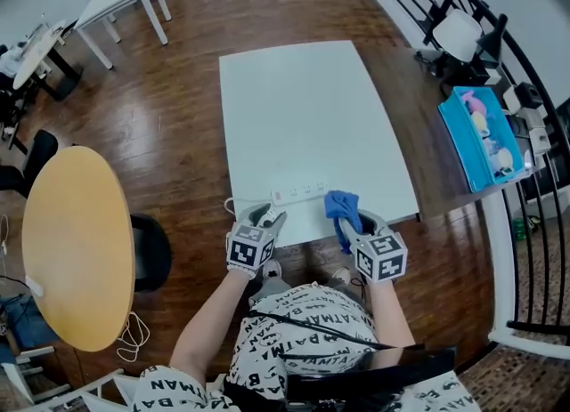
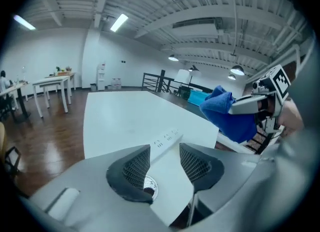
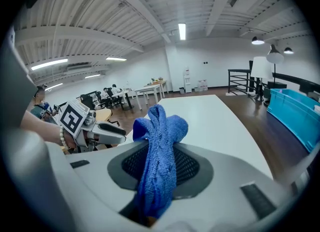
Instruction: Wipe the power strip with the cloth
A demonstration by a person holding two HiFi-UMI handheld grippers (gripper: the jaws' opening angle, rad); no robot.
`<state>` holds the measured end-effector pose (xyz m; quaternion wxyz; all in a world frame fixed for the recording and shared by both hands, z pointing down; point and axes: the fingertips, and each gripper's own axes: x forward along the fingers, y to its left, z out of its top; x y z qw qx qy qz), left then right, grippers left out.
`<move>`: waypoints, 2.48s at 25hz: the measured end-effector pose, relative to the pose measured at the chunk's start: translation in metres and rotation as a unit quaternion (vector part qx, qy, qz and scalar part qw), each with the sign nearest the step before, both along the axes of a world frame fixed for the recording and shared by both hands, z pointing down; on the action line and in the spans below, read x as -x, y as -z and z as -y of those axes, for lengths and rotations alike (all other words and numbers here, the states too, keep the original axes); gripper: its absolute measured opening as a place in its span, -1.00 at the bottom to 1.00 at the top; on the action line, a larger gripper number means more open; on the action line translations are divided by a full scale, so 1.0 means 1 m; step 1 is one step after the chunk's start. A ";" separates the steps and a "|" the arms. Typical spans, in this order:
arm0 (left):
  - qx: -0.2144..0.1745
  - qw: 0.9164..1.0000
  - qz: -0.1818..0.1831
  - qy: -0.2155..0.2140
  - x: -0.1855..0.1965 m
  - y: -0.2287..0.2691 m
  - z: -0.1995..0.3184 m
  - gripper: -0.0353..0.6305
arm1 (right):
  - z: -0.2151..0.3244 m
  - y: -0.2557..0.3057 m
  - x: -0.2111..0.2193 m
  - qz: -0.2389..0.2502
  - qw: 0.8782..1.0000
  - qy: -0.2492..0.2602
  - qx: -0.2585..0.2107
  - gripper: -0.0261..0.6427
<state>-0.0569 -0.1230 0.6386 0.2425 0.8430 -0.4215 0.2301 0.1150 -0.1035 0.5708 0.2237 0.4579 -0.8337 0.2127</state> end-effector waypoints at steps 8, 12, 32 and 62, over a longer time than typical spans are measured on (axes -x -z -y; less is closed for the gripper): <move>-0.018 0.985 0.085 -0.148 0.000 -0.034 0.031 0.14 | -0.009 -0.001 0.002 0.000 0.999 -0.048 0.009 -0.56; -0.041 0.966 0.134 -0.218 -0.005 -0.050 0.043 0.16 | -0.017 -0.002 0.002 -0.002 0.997 -0.070 0.013 -0.56; -0.012 0.928 0.165 -0.334 -0.027 -0.101 0.055 0.16 | -0.043 -0.006 -0.033 -0.019 0.988 -0.149 0.021 -0.56; -0.125 0.944 0.168 -0.257 -0.043 0.031 0.029 -0.05 | 0.019 0.045 0.067 -0.060 0.982 0.180 -0.021 -0.56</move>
